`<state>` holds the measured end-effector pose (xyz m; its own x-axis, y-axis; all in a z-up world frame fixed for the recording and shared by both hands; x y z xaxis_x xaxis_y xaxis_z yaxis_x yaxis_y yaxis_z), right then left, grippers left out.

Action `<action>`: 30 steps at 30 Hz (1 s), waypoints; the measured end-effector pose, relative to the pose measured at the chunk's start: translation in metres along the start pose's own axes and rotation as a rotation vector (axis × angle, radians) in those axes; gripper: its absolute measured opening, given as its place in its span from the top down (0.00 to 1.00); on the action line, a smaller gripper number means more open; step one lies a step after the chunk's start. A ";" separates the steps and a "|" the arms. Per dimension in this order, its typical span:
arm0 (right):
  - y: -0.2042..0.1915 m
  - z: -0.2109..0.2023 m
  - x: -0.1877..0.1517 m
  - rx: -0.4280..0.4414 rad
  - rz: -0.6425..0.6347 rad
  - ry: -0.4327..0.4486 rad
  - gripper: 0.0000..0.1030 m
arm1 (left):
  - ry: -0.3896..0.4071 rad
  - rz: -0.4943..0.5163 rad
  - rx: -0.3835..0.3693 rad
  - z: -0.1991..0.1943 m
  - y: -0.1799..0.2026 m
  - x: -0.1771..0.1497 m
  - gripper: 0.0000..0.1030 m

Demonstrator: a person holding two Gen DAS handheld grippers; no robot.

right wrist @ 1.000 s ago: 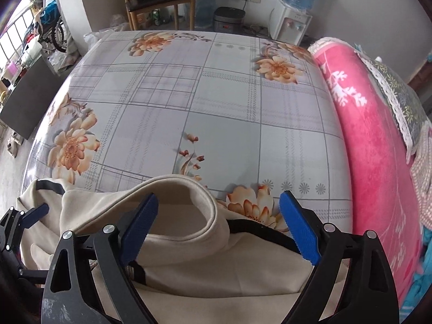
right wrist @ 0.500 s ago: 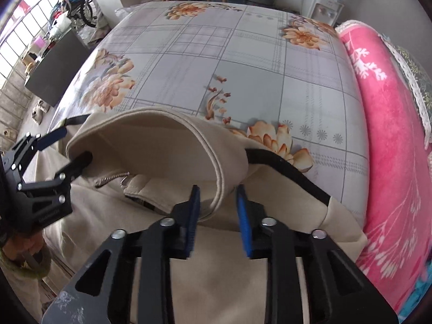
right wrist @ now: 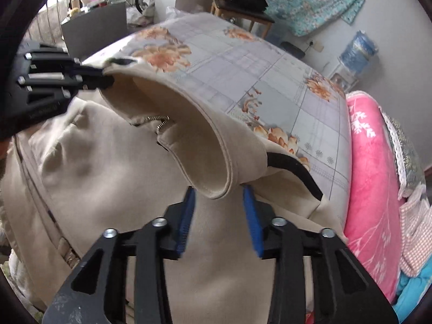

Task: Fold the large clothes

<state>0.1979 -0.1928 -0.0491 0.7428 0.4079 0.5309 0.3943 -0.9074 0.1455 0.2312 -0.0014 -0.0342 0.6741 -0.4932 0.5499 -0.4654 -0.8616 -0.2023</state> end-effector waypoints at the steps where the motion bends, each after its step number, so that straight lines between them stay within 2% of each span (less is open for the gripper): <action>1: 0.005 -0.014 0.004 0.045 0.021 0.047 0.48 | 0.000 0.006 -0.003 -0.001 0.002 -0.004 0.93; 4: 0.024 -0.047 0.023 0.214 0.136 0.158 0.48 | 0.005 0.022 -0.017 -0.003 0.006 -0.012 0.93; 6: 0.033 -0.047 0.041 0.278 0.229 0.161 0.49 | 0.004 0.034 -0.023 -0.002 0.009 -0.016 0.93; 10: 0.030 0.001 0.063 0.325 0.350 0.042 0.81 | -0.001 0.025 -0.043 -0.001 0.009 -0.023 0.92; 12: 0.018 0.032 0.058 0.378 0.374 -0.057 0.88 | -0.017 -0.005 -0.071 -0.002 0.005 -0.027 0.90; 14: 0.001 0.056 0.046 0.422 0.360 -0.153 0.89 | -0.045 -0.030 -0.092 -0.005 -0.001 -0.033 0.89; 16: -0.011 0.065 0.031 0.397 0.323 -0.180 0.89 | -0.053 -0.039 -0.132 -0.015 -0.006 -0.041 0.89; 18: -0.017 0.063 0.022 0.387 0.289 -0.164 0.89 | -0.047 -0.064 -0.193 -0.029 -0.012 -0.047 0.89; 21: -0.020 0.060 0.017 0.381 0.250 -0.154 0.89 | 0.011 -0.144 -0.279 -0.049 -0.024 -0.045 0.89; 23: -0.022 0.063 0.019 0.384 0.252 -0.158 0.88 | 0.060 -0.187 -0.293 -0.054 -0.030 -0.033 0.89; 26: -0.023 0.067 0.023 0.391 0.266 -0.158 0.86 | 0.101 -0.239 -0.302 -0.041 -0.032 -0.010 0.89; 30: -0.027 0.062 0.017 0.355 0.251 -0.150 0.86 | 0.038 -0.293 -0.336 0.004 -0.025 0.008 0.89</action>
<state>0.2335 -0.1553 -0.0962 0.8987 0.2139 0.3829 0.3338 -0.8998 -0.2810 0.2510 0.0151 -0.0281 0.7865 -0.2239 0.5755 -0.4230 -0.8744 0.2378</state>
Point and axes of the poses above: each gripper's, at about its wrist camera, not at the fingertips, and z roughly the way its jaws point, y to its right, x to its top, the point moved 3 cm from there along z, roughly the way its jaws point, and after that the axes turned 7 degrees about z, right-handed, at the moved point
